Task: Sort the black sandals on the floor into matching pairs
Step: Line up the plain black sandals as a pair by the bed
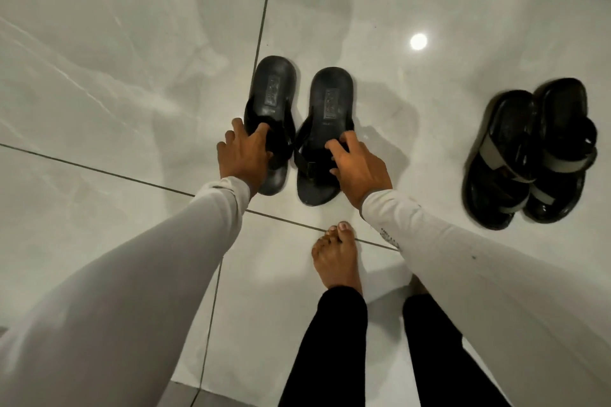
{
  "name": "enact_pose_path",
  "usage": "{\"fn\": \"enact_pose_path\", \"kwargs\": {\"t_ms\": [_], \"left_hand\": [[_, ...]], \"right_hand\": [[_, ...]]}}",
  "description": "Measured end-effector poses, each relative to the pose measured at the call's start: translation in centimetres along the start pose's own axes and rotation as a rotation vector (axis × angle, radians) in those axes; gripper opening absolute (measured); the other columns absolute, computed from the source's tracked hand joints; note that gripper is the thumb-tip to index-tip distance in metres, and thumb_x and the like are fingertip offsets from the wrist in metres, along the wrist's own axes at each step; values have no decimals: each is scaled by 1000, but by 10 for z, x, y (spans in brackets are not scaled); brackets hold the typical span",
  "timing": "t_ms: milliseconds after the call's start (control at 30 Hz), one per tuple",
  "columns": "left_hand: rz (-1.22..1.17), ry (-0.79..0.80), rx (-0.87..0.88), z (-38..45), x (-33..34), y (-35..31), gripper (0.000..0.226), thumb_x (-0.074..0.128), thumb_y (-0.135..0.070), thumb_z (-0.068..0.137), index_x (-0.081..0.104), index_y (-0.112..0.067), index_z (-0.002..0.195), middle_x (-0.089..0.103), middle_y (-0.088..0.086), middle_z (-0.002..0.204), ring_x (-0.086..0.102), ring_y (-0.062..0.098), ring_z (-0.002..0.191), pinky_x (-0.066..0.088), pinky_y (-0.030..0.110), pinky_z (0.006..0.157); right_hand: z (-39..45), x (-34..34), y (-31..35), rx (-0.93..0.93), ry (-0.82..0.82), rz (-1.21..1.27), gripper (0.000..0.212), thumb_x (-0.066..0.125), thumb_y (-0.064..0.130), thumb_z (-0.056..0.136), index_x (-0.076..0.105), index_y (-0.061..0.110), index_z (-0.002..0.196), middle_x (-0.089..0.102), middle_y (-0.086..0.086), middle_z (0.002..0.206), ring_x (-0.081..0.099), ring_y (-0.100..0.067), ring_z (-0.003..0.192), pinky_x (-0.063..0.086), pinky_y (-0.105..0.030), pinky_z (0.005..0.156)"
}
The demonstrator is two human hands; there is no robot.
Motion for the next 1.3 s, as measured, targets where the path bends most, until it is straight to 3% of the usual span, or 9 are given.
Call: {"fn": "enact_pose_path", "kwargs": {"t_ms": [167, 333, 433, 533, 700, 833, 1067, 1167, 1300], "left_hand": [[-46, -70, 117, -47, 9, -92, 58, 64, -38, 90, 45, -24, 143, 42, 18, 142, 49, 40, 123, 43, 51, 100], [-99, 27, 362, -79, 47, -253, 62, 63, -42, 92, 39, -27, 147, 37, 14, 148, 48, 37, 125, 42, 49, 98], [-138, 101, 426, -90, 69, -342, 74, 69, -37, 90, 30, -28, 152, 19, 20, 159, 41, 43, 135, 42, 55, 105], [-91, 131, 444, -86, 80, -396, 67, 72, -38, 88, 40, -27, 145, 9, 20, 163, 31, 43, 142, 38, 60, 110], [-43, 46, 367, -68, 82, -403, 32, 61, -28, 95, 62, -20, 126, 21, 16, 158, 29, 38, 143, 41, 58, 106], [-92, 17, 376, -72, 80, -379, 33, 58, -32, 96, 62, -11, 121, 33, 16, 151, 45, 39, 130, 48, 54, 101], [-241, 86, 443, -78, 81, -380, 25, 59, -23, 95, 66, -5, 111, 38, 13, 150, 58, 37, 116, 55, 45, 99], [-296, 112, 427, -82, 78, -379, 28, 64, -17, 90, 63, -6, 116, 37, 12, 152, 59, 38, 116, 54, 44, 99], [-292, 140, 440, -96, 67, -371, 71, 73, -12, 83, 42, -16, 147, 37, 15, 152, 60, 42, 116, 54, 46, 95]], "right_hand": [[-61, -29, -78, 148, -88, -110, 46, 58, 12, 91, 48, 19, 135, 48, -9, 138, 53, -34, 112, 46, -43, 87], [-127, -65, -200, 544, -188, -206, 59, 56, 16, 87, 40, 20, 143, 38, -16, 150, 46, -39, 124, 37, -49, 98], [-151, -79, -274, 699, -148, -141, 73, 64, 12, 83, 32, 23, 147, 27, -21, 155, 46, -44, 126, 40, -53, 100], [-149, -79, -331, 690, -10, -31, 73, 66, 14, 86, 29, 27, 148, 27, -21, 152, 52, -45, 118, 47, -52, 96], [-149, -64, -348, 541, -26, -22, 42, 58, 29, 95, 46, 15, 133, 53, -18, 130, 57, -42, 113, 51, -49, 86], [-164, -49, -333, 513, -40, 14, 37, 48, 36, 100, 49, 13, 129, 57, -18, 124, 58, -40, 110, 49, -45, 81], [-169, -39, -309, 505, -64, 67, 34, 49, 35, 100, 50, 14, 126, 61, -15, 118, 60, -38, 105, 48, -43, 79], [-172, -44, -307, 527, -50, 84, 42, 52, 35, 99, 42, 17, 136, 61, -15, 120, 61, -38, 105, 48, -44, 81], [-178, -61, -311, 582, 9, -62, 79, 67, 27, 90, 20, 26, 153, 47, -17, 135, 56, -40, 109, 46, -49, 89]]}}
Point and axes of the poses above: each hand's wrist, its own z-axis towards the middle knuckle, its own x-axis out of the palm, y = z × x, the point moved 4 cm from there along z, towards the middle knuckle
